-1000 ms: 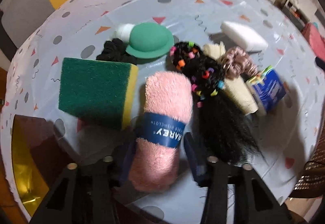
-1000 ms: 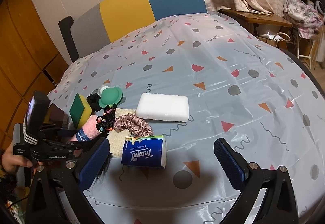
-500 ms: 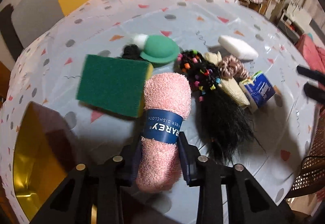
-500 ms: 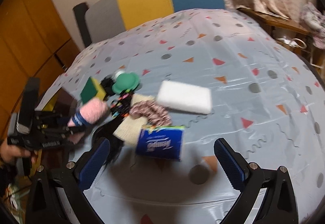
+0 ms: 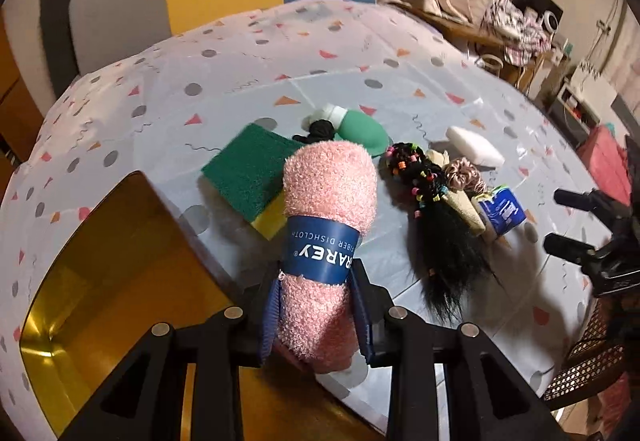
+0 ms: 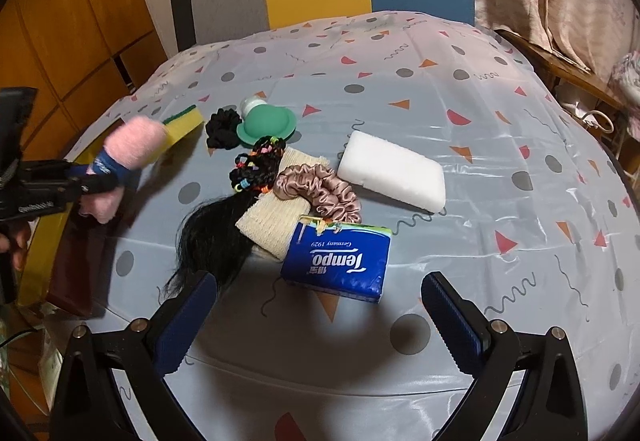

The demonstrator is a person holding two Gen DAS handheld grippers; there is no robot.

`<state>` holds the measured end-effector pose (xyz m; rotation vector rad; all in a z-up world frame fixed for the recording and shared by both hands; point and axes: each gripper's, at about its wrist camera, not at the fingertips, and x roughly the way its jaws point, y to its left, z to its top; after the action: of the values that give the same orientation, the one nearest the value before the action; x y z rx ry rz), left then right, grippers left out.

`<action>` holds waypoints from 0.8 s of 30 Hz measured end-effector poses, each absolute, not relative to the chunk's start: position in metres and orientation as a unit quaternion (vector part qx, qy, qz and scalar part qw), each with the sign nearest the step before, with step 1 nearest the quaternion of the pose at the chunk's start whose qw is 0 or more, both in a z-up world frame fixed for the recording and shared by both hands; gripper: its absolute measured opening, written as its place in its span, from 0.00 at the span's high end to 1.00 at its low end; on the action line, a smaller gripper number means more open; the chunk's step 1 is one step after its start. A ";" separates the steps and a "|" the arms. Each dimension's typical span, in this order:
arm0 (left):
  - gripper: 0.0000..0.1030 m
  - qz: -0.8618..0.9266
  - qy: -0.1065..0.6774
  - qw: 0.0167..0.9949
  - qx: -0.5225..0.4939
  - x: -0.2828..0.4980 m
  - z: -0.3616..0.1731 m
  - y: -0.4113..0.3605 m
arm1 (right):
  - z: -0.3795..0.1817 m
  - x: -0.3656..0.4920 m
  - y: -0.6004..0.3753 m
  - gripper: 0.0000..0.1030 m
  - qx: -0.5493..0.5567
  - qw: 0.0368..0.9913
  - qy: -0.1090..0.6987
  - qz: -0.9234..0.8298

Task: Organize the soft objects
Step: 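Carry the pink towel roll with the left tool over the gold tray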

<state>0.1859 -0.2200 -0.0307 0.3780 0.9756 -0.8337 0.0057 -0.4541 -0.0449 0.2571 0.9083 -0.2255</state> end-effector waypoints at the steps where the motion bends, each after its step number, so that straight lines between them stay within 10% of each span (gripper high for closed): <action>1: 0.69 -0.390 0.449 0.787 0.166 0.184 -0.028 -0.215 | -0.045 0.007 -0.452 0.00 0.120 0.884 0.438 -0.111; 24: 0.69 -0.415 0.369 0.830 0.035 0.157 0.053 -0.135 | -0.069 0.070 -0.311 0.00 0.034 0.890 0.449 -0.074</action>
<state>0.1574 -0.1347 0.0527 0.0752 0.7837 -0.8813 0.0703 -0.3108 -0.0690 0.0712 0.9326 -0.1532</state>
